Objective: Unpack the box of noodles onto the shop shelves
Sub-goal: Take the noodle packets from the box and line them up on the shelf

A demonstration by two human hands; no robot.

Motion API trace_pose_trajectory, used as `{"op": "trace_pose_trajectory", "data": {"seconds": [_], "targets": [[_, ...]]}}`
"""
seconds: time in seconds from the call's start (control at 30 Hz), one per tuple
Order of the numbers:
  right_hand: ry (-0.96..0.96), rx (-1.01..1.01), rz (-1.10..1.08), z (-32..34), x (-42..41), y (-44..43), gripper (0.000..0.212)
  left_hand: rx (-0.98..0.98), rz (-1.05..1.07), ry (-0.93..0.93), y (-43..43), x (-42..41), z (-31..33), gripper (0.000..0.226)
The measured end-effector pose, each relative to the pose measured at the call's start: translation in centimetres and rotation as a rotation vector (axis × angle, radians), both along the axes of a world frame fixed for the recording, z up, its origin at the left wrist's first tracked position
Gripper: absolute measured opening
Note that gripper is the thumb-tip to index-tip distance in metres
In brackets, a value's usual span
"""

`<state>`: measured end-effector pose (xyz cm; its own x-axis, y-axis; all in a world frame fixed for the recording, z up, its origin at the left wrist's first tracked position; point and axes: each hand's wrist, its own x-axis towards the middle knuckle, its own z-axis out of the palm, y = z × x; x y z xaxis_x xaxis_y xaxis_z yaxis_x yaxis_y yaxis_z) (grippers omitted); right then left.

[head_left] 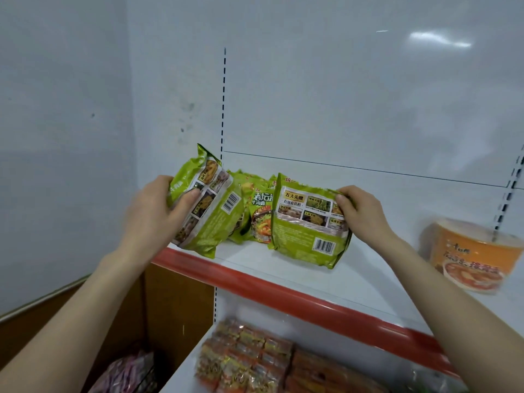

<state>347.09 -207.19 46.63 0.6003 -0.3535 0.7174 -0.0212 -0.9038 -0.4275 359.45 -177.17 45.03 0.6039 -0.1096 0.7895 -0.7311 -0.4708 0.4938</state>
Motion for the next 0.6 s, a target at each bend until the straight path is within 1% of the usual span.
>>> {"op": "trace_pose_trajectory", "data": {"seconds": [0.07, 0.2, 0.27, 0.33, 0.37, 0.43, 0.53, 0.6], "targets": [[0.009, 0.006, 0.017, -0.6, 0.6, 0.0, 0.019, -0.002, -0.011, -0.007, 0.0, 0.4, -0.1, 0.038], [-0.088, -0.138, 0.028, -2.5, 1.2, 0.7, 0.023, -0.002, -0.02, 0.007, -0.2, 1.3, -0.4, 0.037], [-0.083, -0.234, 0.118, -3.3, 1.1, 1.4, 0.029, -0.014, -0.019, 0.025, -0.3, 1.8, -0.7, 0.037], [-0.058, -0.333, 0.206, -3.8, 0.5, 2.1, 0.022, -0.027, -0.032, 0.038, -0.6, 2.3, -1.0, 0.038], [-0.042, -0.376, 0.223, -4.1, 0.1, 2.3, 0.018, -0.034, -0.032, 0.042, -0.7, 2.5, -1.1, 0.038], [0.02, -0.409, 0.256, -4.6, -1.0, 2.7, 0.017, -0.039, -0.022, 0.045, -1.0, 2.7, -1.3, 0.038], [0.185, -0.434, 0.32, -6.2, -2.5, 3.0, 0.022, -0.045, -0.028, 0.04, -1.6, 2.7, -1.3, 0.038], [0.285, -0.42, 0.305, -7.5, -3.0, 3.3, 0.026, -0.04, -0.037, 0.036, -2.0, 2.7, -1.4, 0.037]]}}
